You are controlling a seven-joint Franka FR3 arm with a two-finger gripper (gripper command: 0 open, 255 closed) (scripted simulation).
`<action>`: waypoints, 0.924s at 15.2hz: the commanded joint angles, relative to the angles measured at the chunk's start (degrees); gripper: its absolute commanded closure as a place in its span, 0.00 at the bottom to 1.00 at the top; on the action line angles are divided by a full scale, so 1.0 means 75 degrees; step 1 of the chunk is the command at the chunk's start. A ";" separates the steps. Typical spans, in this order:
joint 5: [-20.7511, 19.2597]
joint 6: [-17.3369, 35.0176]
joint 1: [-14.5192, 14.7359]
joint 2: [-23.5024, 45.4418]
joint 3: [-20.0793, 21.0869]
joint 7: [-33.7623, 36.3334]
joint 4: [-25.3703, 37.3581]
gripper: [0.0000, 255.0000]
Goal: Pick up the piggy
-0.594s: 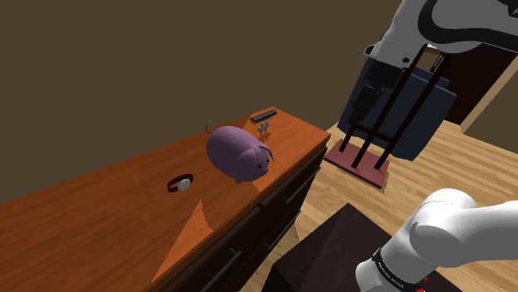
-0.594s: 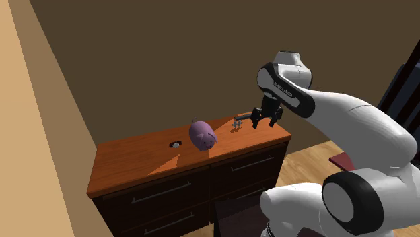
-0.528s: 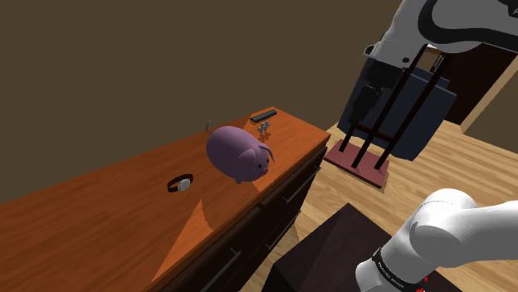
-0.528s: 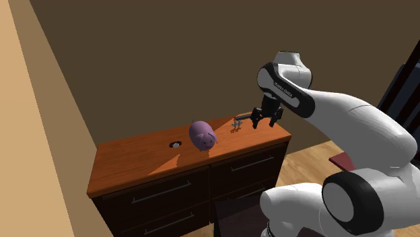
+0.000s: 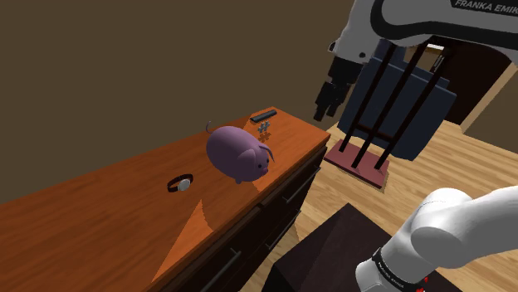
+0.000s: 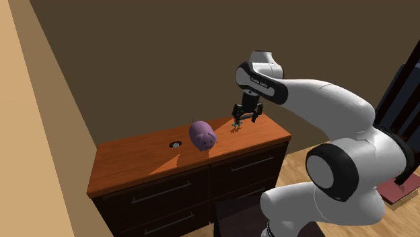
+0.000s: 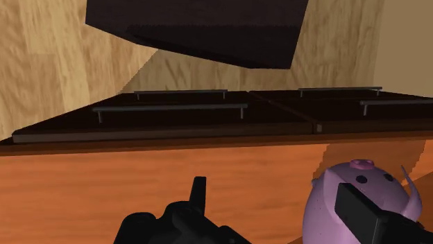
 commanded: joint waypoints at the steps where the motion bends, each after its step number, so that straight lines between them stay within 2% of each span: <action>1: 0.0067 0.0212 0.0071 0.0455 0.0263 0.0279 0.0208 0.00; 8: -0.0040 0.0573 0.0249 0.2391 0.1031 0.1212 0.1636 0.00; 14: -0.0461 0.0573 0.0490 0.4232 0.1556 0.2073 0.3282 0.00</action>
